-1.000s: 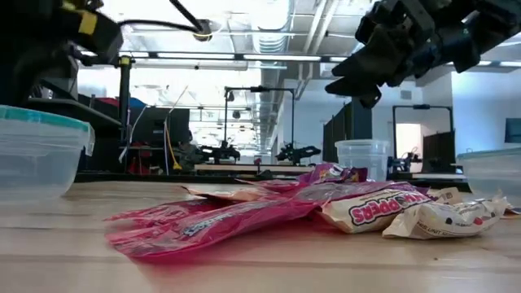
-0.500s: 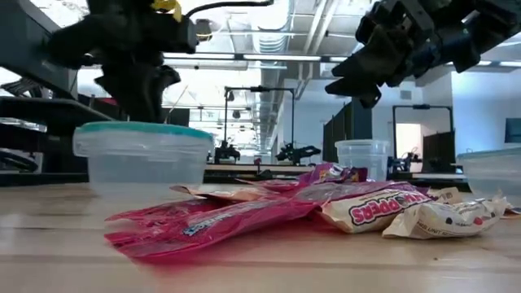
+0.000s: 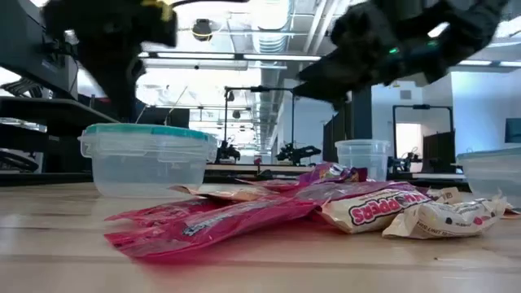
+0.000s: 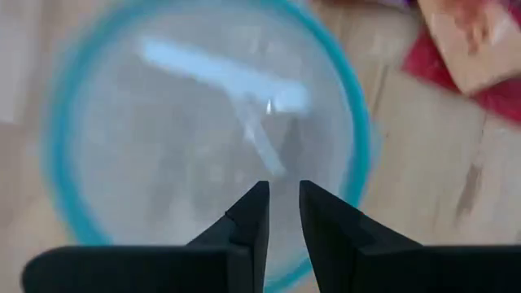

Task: Sort candy
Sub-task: Open the big circular transparent bin

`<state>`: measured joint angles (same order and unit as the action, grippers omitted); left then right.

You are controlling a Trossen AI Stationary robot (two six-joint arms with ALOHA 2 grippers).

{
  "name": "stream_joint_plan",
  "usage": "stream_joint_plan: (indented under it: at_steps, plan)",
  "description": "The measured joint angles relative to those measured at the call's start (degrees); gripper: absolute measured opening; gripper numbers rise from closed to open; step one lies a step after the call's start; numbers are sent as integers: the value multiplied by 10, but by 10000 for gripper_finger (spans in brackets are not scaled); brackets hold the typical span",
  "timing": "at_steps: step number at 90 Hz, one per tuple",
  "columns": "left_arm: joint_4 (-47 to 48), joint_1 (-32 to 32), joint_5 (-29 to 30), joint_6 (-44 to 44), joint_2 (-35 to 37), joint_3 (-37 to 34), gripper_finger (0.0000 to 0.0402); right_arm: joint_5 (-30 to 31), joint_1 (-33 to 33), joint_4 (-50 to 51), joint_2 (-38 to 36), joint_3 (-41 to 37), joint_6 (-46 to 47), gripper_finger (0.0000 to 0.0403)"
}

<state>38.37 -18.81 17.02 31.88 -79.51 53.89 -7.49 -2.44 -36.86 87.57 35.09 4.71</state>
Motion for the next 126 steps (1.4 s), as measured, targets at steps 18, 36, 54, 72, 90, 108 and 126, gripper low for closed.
stream_joint_plan:
  at_steps: [18,36,54,72,90,108,126]
  plan:
    - [-92,-5,4,26,19,-63,56,-5,-31,51,130,130,-86,182]
    - [-93,8,-1,-44,17,-64,56,-129,-76,101,231,224,-98,179]
    - [-82,35,-4,-95,16,-65,56,-237,-77,108,271,253,-117,164]
    - [-82,69,9,-149,16,-65,56,-278,-52,202,261,254,-107,150]
    - [-79,95,8,-170,15,-48,56,-268,-39,289,228,255,-107,142]
    - [-94,95,7,-197,15,5,56,-255,-36,324,223,245,-65,141]
    - [-162,121,-25,-238,15,-15,56,-165,7,95,245,171,38,141]
